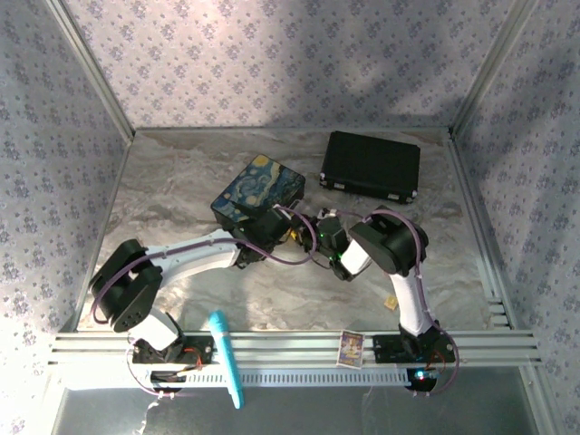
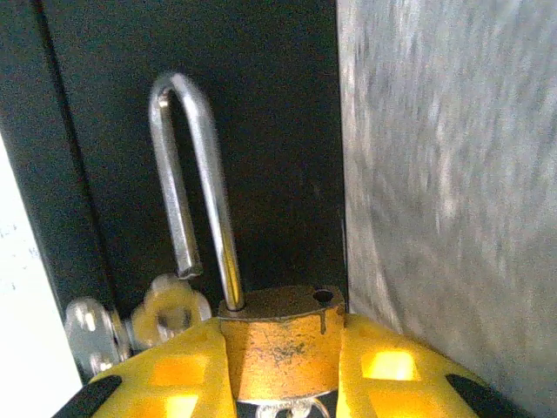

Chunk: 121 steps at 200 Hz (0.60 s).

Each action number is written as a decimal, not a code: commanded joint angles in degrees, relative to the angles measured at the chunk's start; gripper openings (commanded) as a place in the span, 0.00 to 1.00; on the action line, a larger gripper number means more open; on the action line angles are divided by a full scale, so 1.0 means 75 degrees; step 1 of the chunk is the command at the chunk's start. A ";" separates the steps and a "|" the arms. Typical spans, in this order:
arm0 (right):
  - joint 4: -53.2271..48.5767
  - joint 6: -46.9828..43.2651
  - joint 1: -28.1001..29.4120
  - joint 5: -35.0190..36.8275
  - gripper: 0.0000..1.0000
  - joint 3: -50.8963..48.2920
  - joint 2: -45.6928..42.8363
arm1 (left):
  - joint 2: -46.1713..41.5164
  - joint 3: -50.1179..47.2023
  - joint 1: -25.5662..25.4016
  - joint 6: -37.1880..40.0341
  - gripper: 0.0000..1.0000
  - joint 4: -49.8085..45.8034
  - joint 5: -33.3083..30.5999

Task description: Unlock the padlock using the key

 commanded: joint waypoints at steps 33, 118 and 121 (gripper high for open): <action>-0.1150 0.0607 -0.0210 0.1554 0.00 -0.0184 0.0667 | 0.0308 -0.0468 0.0155 -0.0216 0.36 -0.1820 0.0464; -0.6944 -0.2518 -0.0906 -0.0864 0.00 -0.0279 -0.1107 | 0.0118 -0.0047 0.0157 -0.0435 0.38 -0.2130 0.0232; -0.7395 -0.2730 -0.0919 -0.0906 0.00 -0.0194 -0.1211 | 0.0123 -0.0023 0.0155 -0.0443 0.38 -0.2152 0.0209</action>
